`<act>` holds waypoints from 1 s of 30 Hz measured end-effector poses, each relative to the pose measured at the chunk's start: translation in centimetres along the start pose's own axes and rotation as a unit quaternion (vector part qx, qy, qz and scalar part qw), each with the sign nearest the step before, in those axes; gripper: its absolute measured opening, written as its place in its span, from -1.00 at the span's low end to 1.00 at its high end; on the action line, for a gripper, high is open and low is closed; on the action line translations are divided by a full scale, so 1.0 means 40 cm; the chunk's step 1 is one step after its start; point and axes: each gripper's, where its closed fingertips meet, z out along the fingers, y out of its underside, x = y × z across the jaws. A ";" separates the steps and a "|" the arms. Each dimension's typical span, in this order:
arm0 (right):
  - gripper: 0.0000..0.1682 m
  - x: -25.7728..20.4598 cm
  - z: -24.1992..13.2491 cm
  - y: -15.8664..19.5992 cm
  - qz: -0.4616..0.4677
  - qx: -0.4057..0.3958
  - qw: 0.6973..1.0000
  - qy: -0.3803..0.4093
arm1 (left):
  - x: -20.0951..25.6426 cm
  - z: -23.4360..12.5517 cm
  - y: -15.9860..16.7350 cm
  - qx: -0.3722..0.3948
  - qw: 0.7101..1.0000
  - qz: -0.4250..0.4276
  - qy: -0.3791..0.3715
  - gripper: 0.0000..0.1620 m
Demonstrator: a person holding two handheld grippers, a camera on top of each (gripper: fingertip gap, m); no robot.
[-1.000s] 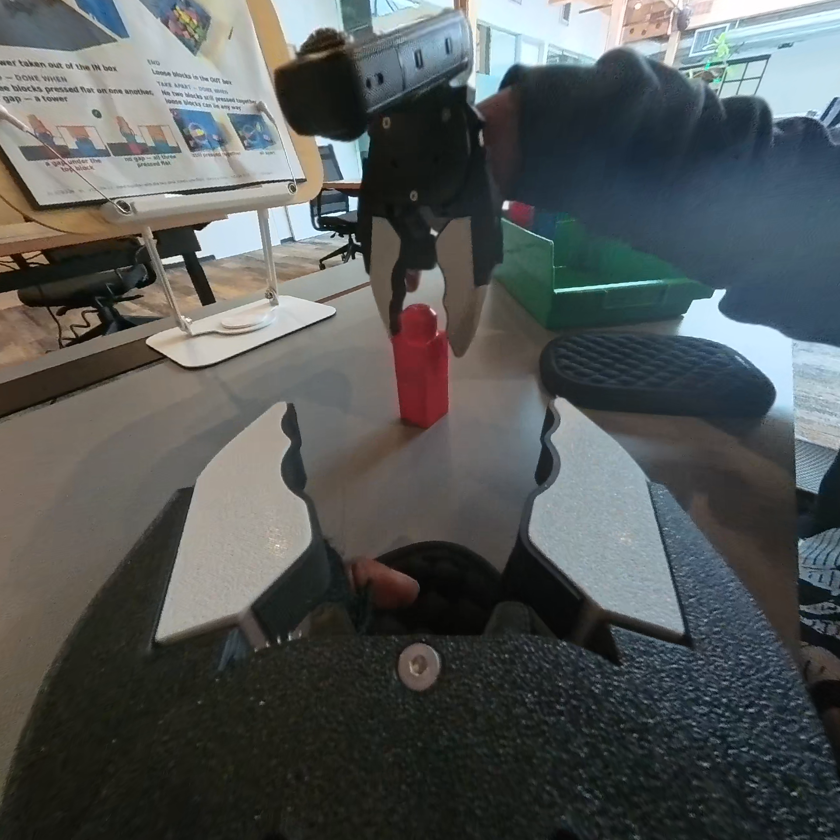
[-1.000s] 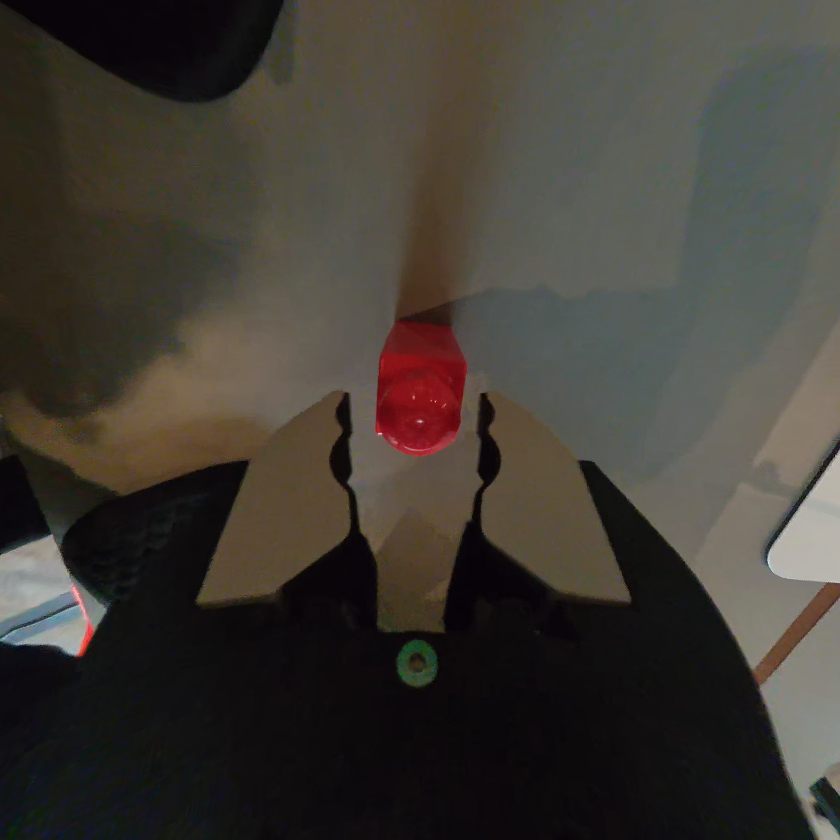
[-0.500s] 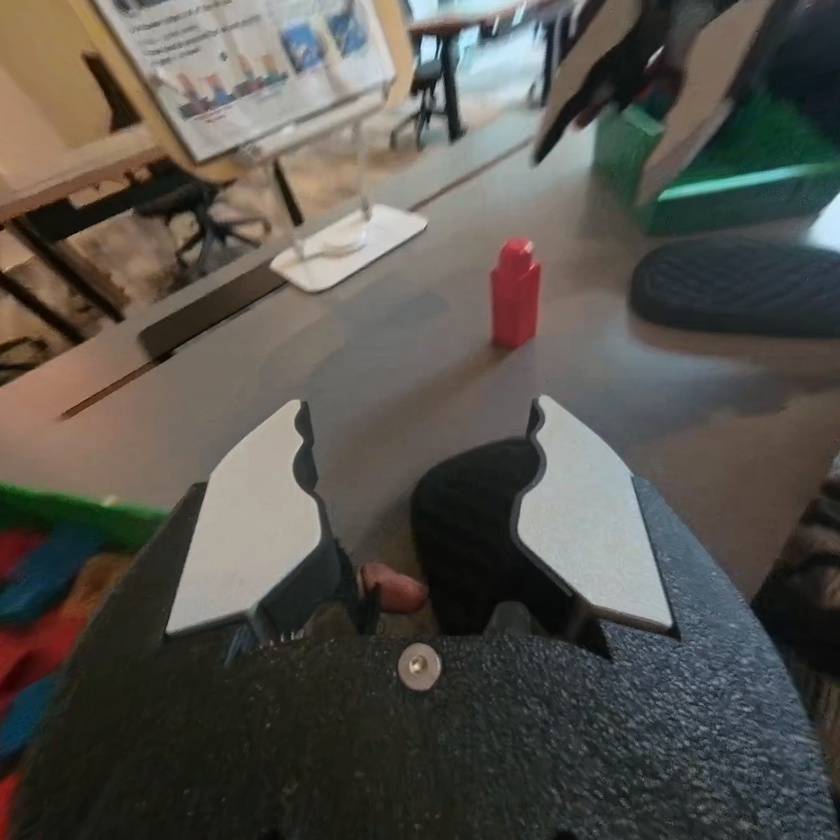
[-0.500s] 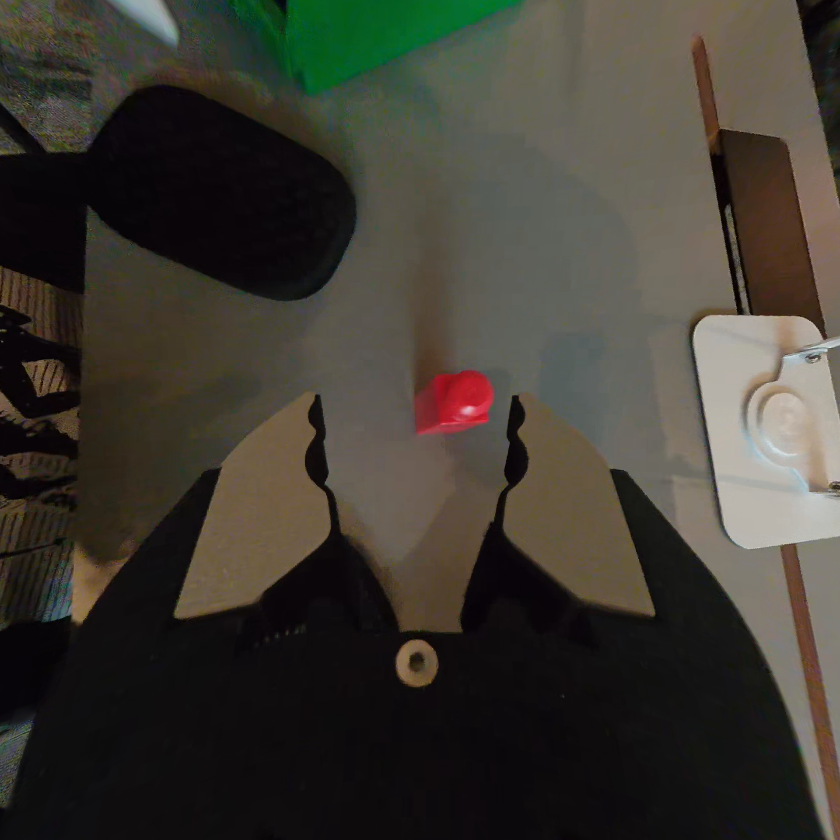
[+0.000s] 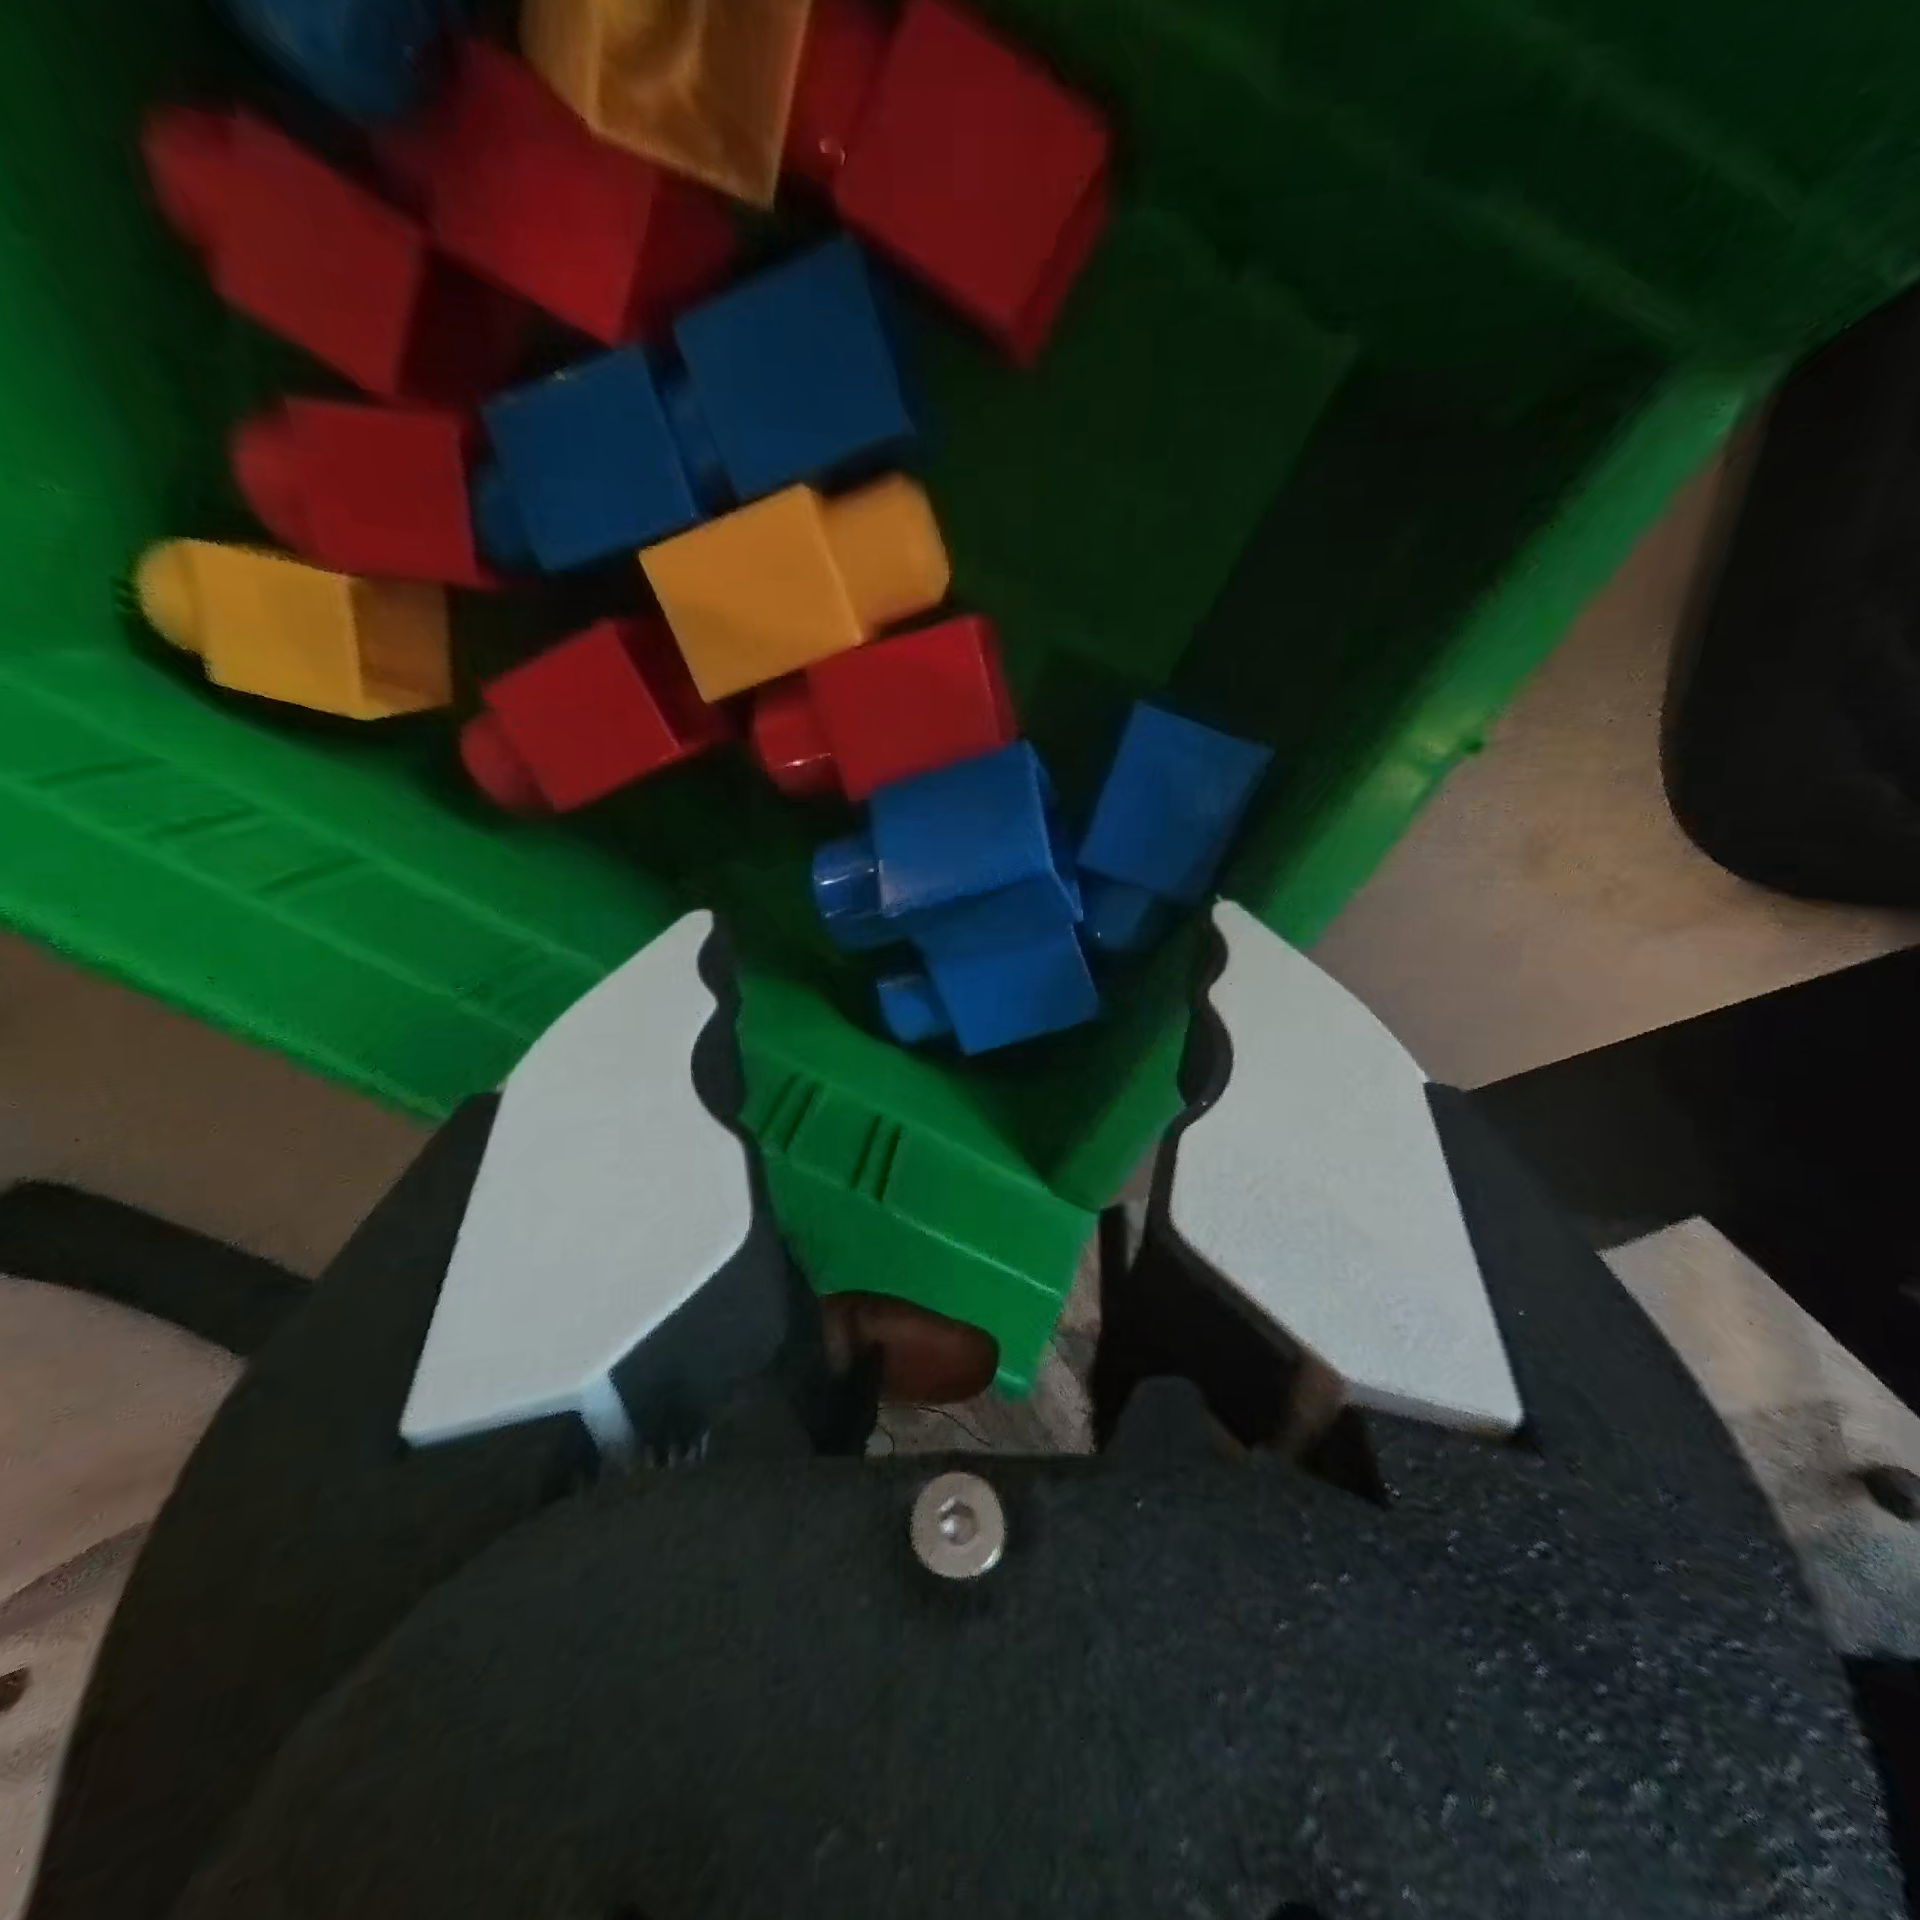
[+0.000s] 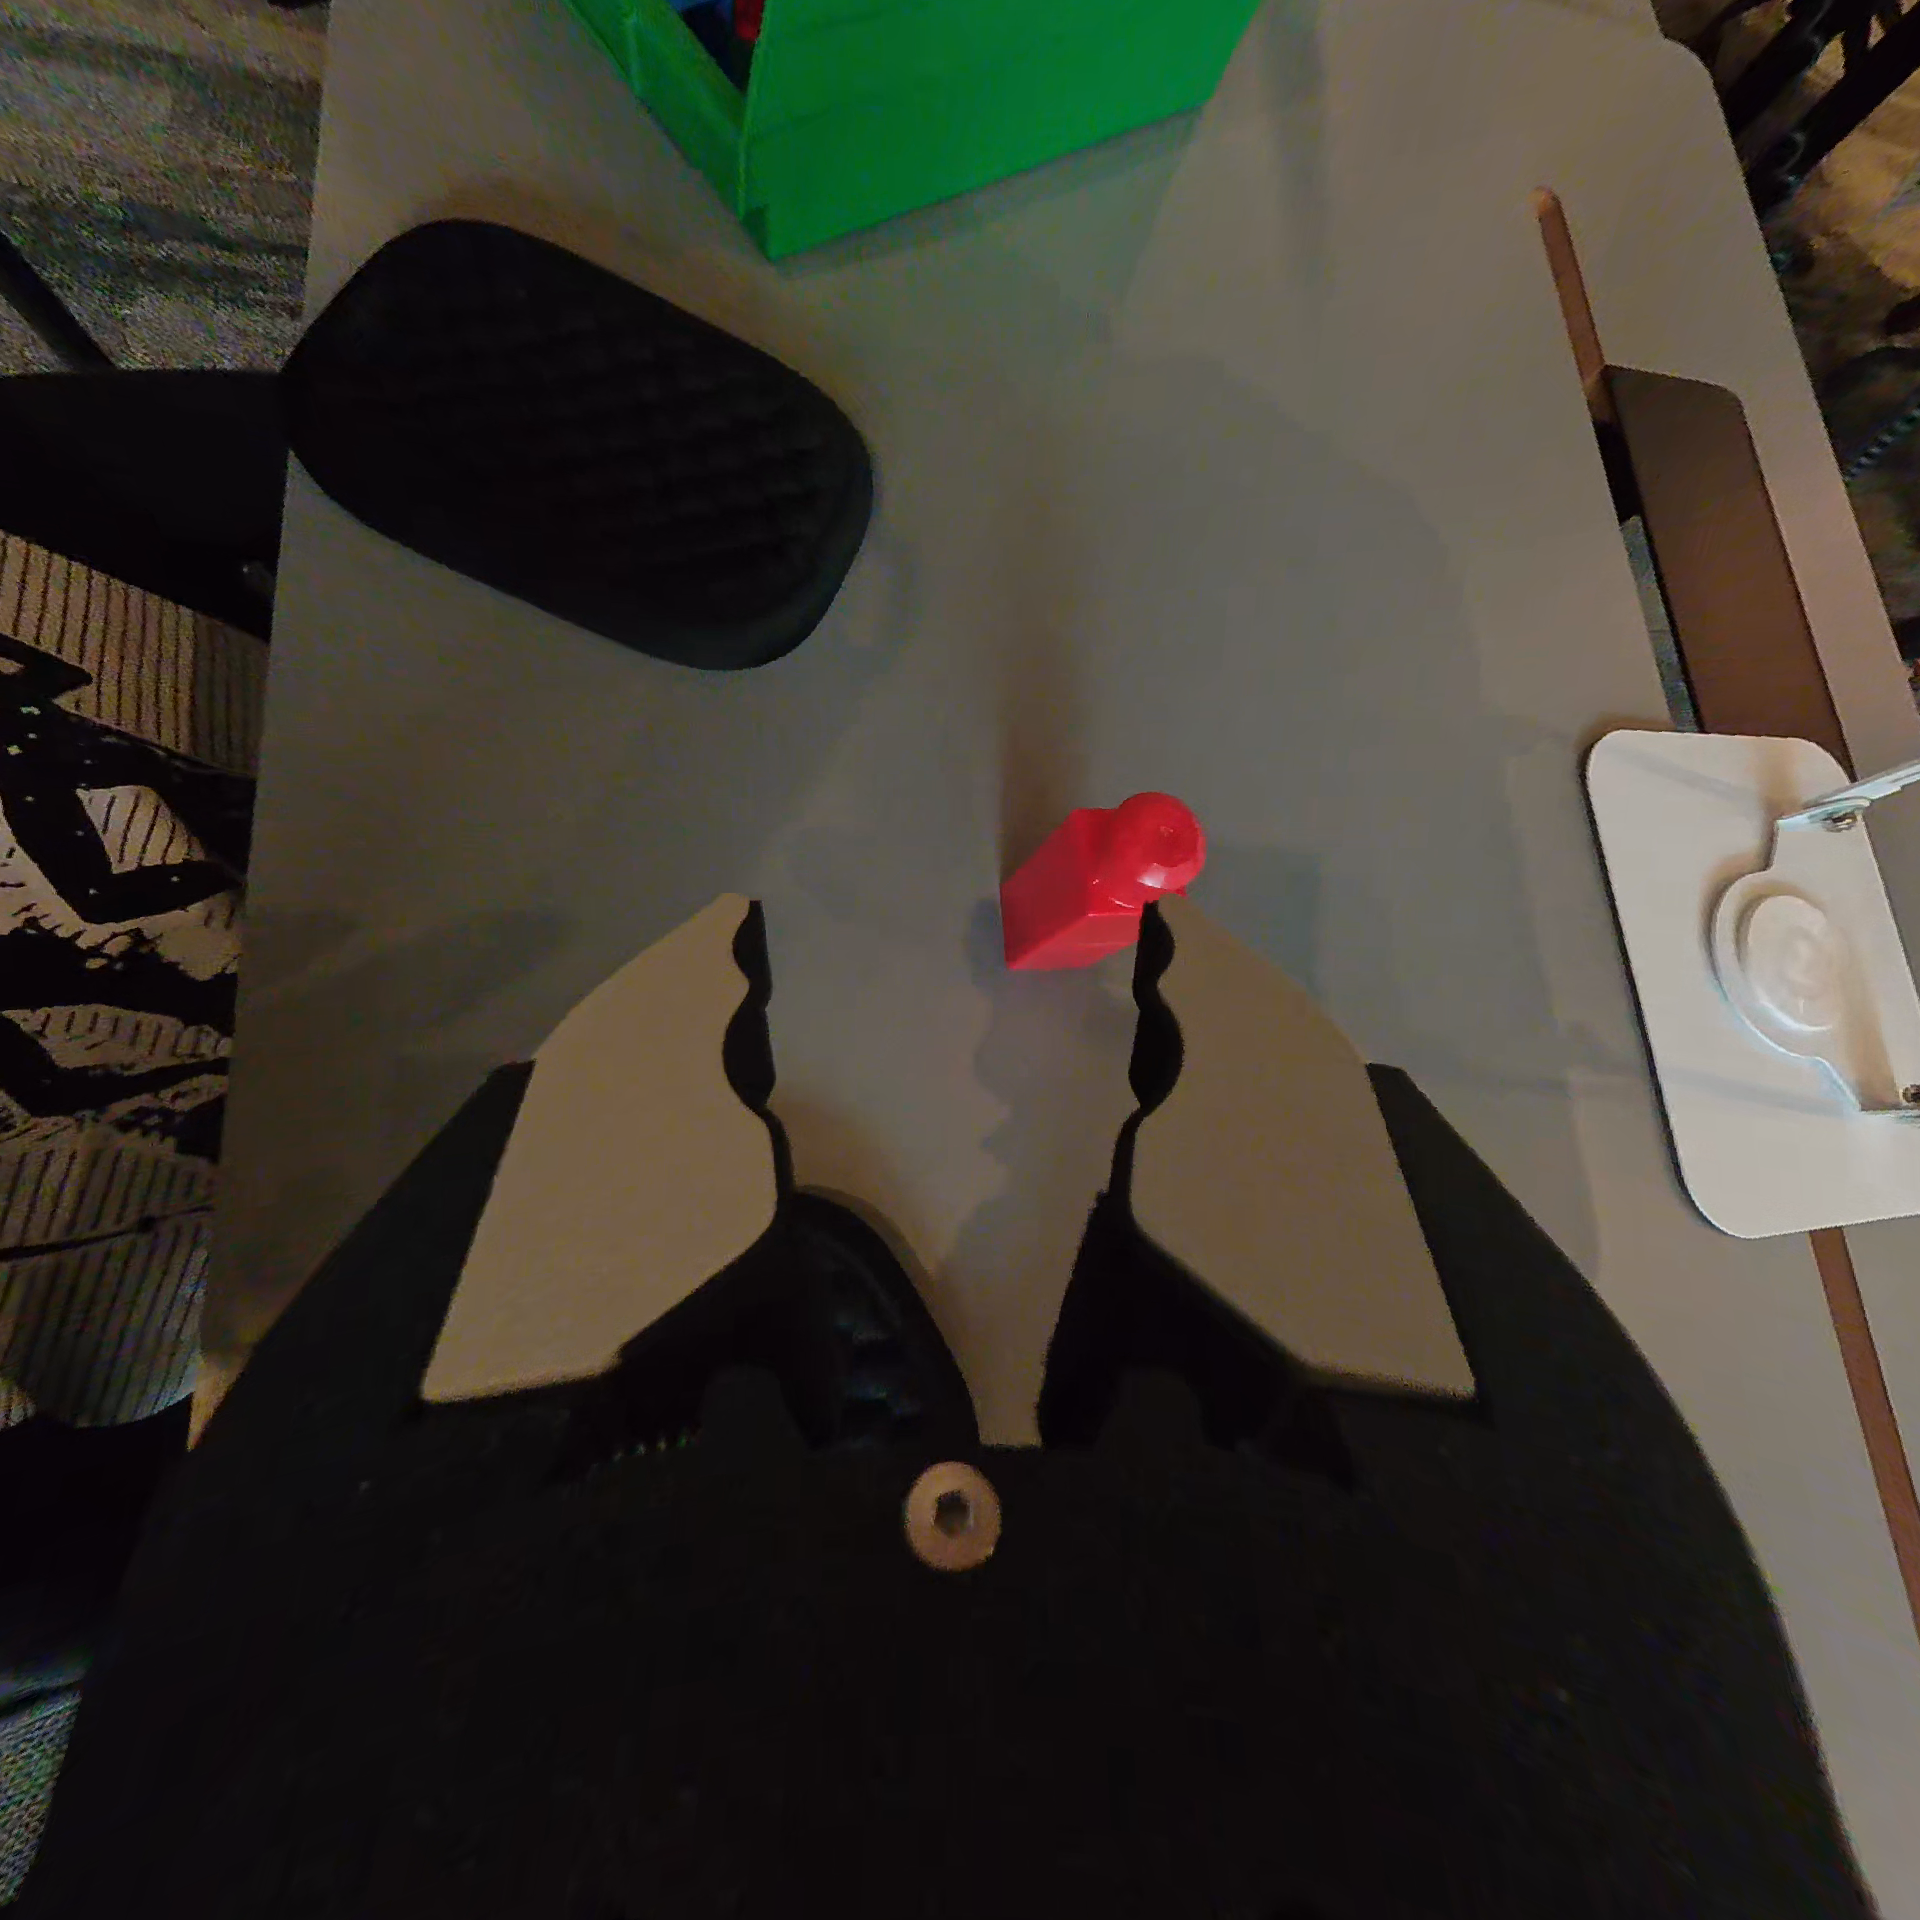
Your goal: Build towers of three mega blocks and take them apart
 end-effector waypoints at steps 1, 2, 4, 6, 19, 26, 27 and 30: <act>-0.20 0.001 -0.001 0.002 -0.002 -0.002 1.000 0.001 | -0.003 0.015 0.004 -0.013 1.000 -0.007 0.011 0.01; -0.20 0.003 -0.003 0.003 -0.004 -0.003 1.000 0.004 | -0.004 0.029 0.006 -0.023 0.999 -0.014 0.020 0.01; -0.22 0.007 -0.007 0.004 -0.007 -0.002 1.000 0.010 | -0.003 0.054 0.009 -0.040 0.998 -0.029 0.039 0.01; -0.24 0.008 -0.012 0.000 -0.010 0.006 1.000 0.013 | -0.006 0.073 0.017 -0.057 0.996 -0.041 0.048 0.00; -0.30 0.018 -0.027 -0.001 -0.016 0.025 0.999 0.027 | -0.006 0.113 0.038 -0.064 0.992 -0.074 0.082 -0.20; -0.31 0.006 -0.002 -0.020 -0.025 0.025 0.999 0.014 | -0.026 0.036 -0.008 0.027 0.996 -0.069 0.041 -0.21; -0.31 0.003 0.003 -0.026 -0.025 0.029 0.999 0.010 | -0.034 0.016 -0.020 0.048 0.996 -0.069 0.026 -0.21; -0.31 -0.005 0.019 -0.048 -0.015 0.044 0.999 -0.006 | -0.044 -0.058 -0.078 0.136 0.989 -0.058 -0.028 -0.21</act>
